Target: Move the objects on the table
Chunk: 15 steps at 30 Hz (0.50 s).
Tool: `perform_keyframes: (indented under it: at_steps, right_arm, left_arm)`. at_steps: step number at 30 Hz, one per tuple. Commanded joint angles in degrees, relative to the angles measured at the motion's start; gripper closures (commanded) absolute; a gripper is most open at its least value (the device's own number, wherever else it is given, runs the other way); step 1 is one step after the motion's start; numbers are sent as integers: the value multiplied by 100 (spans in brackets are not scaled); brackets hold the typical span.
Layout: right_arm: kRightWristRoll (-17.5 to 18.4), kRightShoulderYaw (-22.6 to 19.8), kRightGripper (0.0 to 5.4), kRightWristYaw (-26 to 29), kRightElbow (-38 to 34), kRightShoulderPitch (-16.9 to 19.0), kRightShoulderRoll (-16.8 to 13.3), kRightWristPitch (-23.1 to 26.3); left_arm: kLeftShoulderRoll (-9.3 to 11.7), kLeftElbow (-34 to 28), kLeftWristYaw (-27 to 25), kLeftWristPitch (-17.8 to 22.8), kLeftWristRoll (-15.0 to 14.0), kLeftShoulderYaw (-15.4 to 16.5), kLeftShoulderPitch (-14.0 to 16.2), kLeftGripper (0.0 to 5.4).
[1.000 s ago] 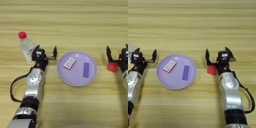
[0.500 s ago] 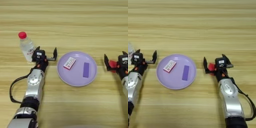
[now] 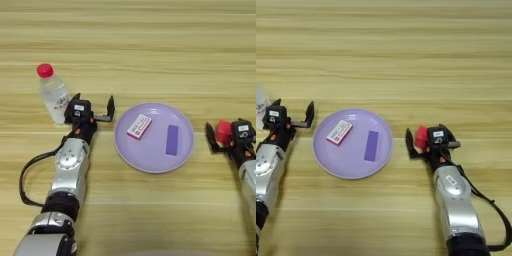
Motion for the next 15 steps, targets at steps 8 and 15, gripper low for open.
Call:
perform_keyframes:
  at_steps: [8,15]
  right_arm:
    - [147,110,179,246,106,86,108,74]
    - [179,101,263,276,91,82,110,101]
  left_arm:
    - [-6,222,63,-142,29,7,-109,0]
    - [-6,263,70,-181,24,9,-124,0]
